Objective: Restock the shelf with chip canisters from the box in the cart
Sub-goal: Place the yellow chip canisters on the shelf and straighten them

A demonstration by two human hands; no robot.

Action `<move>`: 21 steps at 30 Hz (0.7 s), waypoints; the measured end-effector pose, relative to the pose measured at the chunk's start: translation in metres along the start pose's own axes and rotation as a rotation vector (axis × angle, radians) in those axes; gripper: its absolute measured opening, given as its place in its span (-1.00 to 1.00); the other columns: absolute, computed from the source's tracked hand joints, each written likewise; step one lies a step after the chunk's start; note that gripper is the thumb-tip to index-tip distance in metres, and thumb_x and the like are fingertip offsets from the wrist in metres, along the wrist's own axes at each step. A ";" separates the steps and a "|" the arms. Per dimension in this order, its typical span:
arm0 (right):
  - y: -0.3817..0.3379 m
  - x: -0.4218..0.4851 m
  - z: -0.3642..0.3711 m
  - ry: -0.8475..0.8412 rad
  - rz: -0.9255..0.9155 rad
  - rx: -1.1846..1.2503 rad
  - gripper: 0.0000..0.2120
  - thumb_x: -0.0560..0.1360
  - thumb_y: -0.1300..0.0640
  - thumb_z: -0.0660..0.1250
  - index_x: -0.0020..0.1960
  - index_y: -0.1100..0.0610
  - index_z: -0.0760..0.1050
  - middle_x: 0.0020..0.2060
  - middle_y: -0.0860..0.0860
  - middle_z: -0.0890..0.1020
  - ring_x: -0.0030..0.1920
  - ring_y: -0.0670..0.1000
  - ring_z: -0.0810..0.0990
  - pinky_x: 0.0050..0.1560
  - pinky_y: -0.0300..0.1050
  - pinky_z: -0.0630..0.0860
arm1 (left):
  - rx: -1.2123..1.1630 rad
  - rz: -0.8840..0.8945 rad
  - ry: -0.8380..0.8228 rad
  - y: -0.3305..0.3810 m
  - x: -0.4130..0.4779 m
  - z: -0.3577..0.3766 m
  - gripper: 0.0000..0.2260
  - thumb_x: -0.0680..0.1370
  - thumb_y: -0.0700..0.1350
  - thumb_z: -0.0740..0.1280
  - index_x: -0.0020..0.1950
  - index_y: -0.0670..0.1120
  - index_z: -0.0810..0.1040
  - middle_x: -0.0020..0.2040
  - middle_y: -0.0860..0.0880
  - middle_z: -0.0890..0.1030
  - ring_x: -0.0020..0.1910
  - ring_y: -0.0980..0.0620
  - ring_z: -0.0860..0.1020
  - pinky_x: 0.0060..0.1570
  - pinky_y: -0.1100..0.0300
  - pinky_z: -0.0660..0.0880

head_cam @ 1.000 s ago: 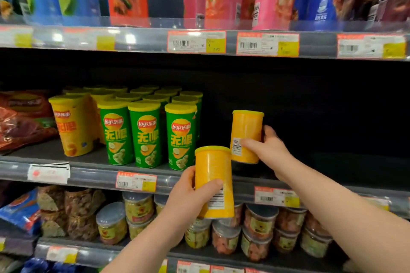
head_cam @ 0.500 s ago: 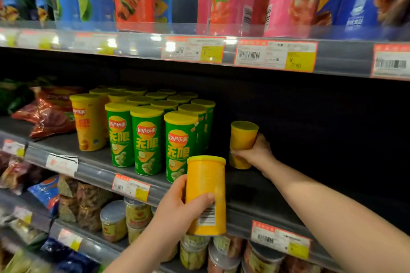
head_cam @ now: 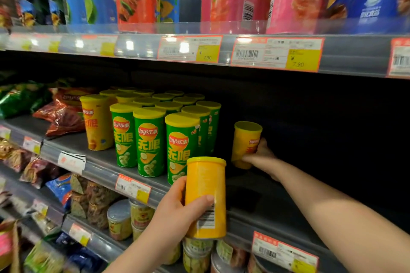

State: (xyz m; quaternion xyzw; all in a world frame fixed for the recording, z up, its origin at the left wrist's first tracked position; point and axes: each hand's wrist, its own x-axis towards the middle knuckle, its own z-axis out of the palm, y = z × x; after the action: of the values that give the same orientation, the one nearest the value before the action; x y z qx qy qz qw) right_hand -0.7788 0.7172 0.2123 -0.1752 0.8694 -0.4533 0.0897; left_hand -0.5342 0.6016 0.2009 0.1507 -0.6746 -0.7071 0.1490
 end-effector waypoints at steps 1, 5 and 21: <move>0.001 0.001 0.000 -0.007 -0.005 -0.008 -0.18 0.43 0.21 0.44 0.51 0.12 0.01 0.37 0.16 0.35 0.36 0.15 0.37 0.21 -0.05 0.38 | 0.003 0.004 0.001 0.000 0.001 0.000 -0.45 0.16 0.09 0.48 0.11 0.12 0.44 -0.02 0.04 0.66 -0.15 0.12 0.66 -0.19 0.20 0.56; 0.001 0.005 0.000 0.066 0.002 0.006 -0.12 0.33 0.15 0.54 0.48 0.14 0.09 0.36 0.16 0.37 0.34 0.17 0.39 0.26 0.04 0.43 | 0.018 0.016 0.002 -0.002 0.004 0.000 -0.36 0.08 0.17 0.49 0.12 0.13 0.43 0.01 0.05 0.65 -0.11 0.12 0.66 -0.12 0.16 0.57; 0.004 0.031 0.008 0.096 0.010 -0.077 -0.22 0.32 0.05 0.55 0.40 0.13 0.23 0.30 0.15 0.45 0.27 0.17 0.46 0.24 0.15 0.45 | 0.008 0.039 -0.015 -0.003 0.011 -0.003 -0.35 0.02 0.21 0.46 0.08 0.11 0.46 -0.11 0.09 0.69 -0.12 0.09 0.66 -0.08 0.11 0.59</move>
State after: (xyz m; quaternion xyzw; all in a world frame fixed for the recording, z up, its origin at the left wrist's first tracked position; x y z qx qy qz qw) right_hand -0.8057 0.7012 0.2042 -0.1521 0.8903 -0.4270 0.0433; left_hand -0.5429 0.5950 0.1974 0.1326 -0.6813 -0.7025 0.1571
